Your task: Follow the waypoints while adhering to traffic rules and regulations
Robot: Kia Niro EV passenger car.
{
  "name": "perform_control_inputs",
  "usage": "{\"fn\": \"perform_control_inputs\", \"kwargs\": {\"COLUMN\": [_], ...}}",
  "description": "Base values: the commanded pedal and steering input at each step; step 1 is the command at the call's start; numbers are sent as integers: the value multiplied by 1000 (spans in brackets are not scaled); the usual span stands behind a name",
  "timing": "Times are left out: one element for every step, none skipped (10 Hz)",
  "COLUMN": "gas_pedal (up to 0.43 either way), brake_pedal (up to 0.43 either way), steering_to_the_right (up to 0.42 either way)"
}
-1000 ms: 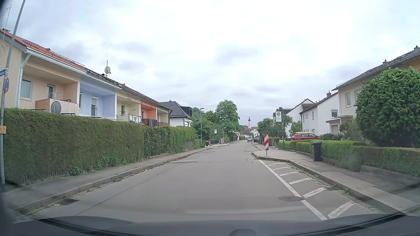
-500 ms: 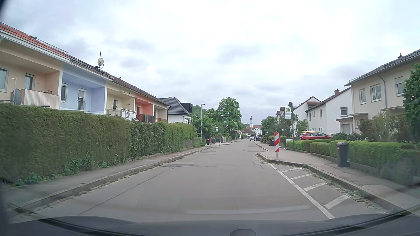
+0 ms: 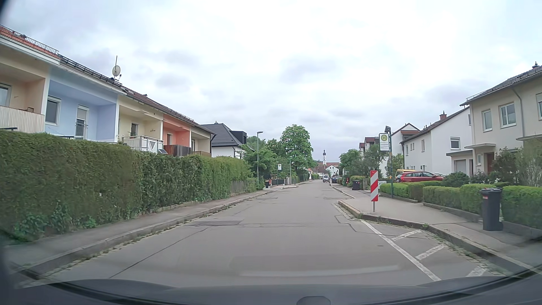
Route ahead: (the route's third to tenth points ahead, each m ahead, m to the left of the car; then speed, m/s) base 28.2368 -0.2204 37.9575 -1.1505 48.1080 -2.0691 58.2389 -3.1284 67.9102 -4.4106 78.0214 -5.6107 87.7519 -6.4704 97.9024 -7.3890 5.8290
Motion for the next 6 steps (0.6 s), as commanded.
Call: {"fn": "perform_control_inputs", "kwargs": {"gas_pedal": [138, 138, 138, 138, 138, 138], "brake_pedal": [0, 0, 0, 0, 0, 0], "steering_to_the_right": [0, 1, 2, 2, 3, 4]}}
